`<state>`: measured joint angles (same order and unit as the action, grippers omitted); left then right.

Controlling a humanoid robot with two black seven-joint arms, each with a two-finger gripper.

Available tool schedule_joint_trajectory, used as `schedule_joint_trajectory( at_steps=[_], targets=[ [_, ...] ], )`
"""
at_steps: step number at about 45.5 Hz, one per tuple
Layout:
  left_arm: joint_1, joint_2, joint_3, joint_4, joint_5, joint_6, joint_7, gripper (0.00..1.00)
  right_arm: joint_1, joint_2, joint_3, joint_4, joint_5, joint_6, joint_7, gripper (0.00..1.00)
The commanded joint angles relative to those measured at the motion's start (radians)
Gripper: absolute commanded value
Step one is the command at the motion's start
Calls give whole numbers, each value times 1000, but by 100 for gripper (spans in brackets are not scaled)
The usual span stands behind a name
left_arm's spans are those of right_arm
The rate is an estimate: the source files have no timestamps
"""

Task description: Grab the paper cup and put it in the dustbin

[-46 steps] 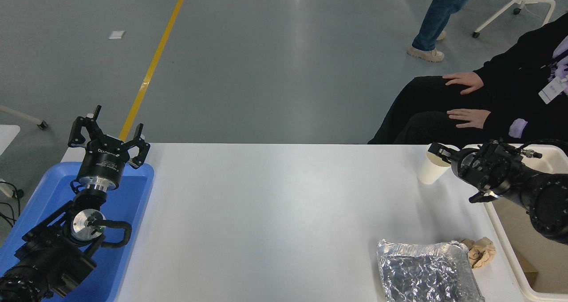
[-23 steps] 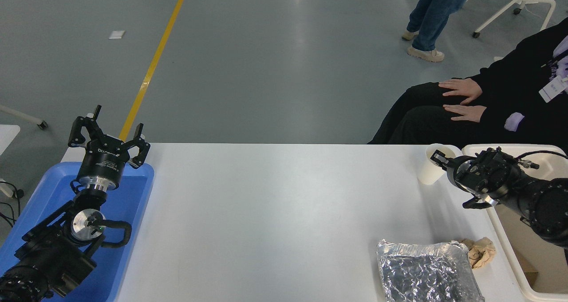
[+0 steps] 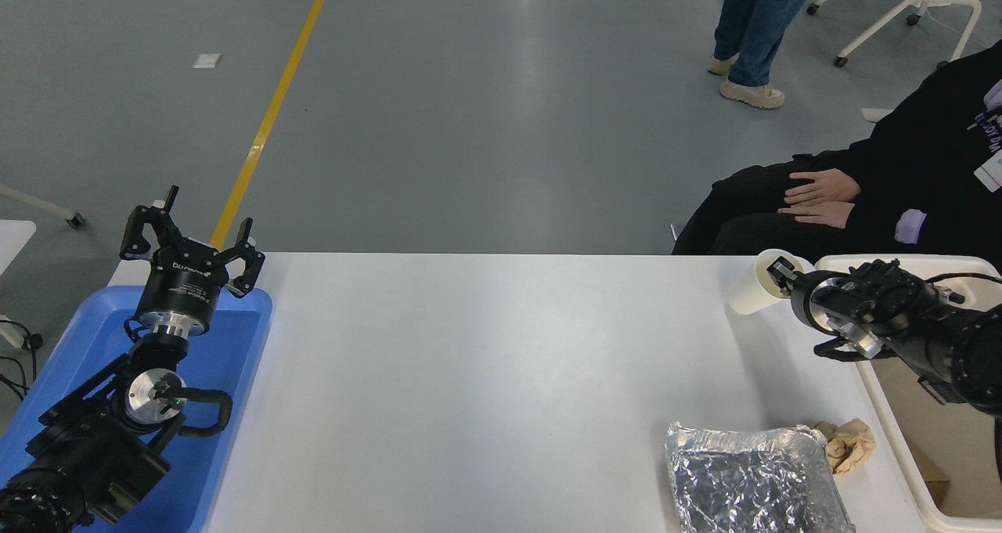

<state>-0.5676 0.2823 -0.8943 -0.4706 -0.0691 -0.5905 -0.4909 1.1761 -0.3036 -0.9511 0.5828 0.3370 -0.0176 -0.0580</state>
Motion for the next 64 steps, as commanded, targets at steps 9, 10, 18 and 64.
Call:
schedule_joint_trajectory(
  at_steps=[9, 10, 18, 64],
  targets=[
    [0, 0, 0, 0, 0, 0, 0, 99, 417, -143, -202, 475, -15, 113, 3, 0],
    [0, 0, 0, 0, 0, 0, 0, 99, 445, -147, -219, 495, -15, 129, 3, 0],
    [0, 1, 0, 0, 0, 0, 0, 99, 687, -169, -325, 629, -15, 297, 4, 0],
    [2, 0, 0, 0, 0, 0, 0, 99, 1343, -127, -546, 948, -113, 581, 9, 0]
  ],
)
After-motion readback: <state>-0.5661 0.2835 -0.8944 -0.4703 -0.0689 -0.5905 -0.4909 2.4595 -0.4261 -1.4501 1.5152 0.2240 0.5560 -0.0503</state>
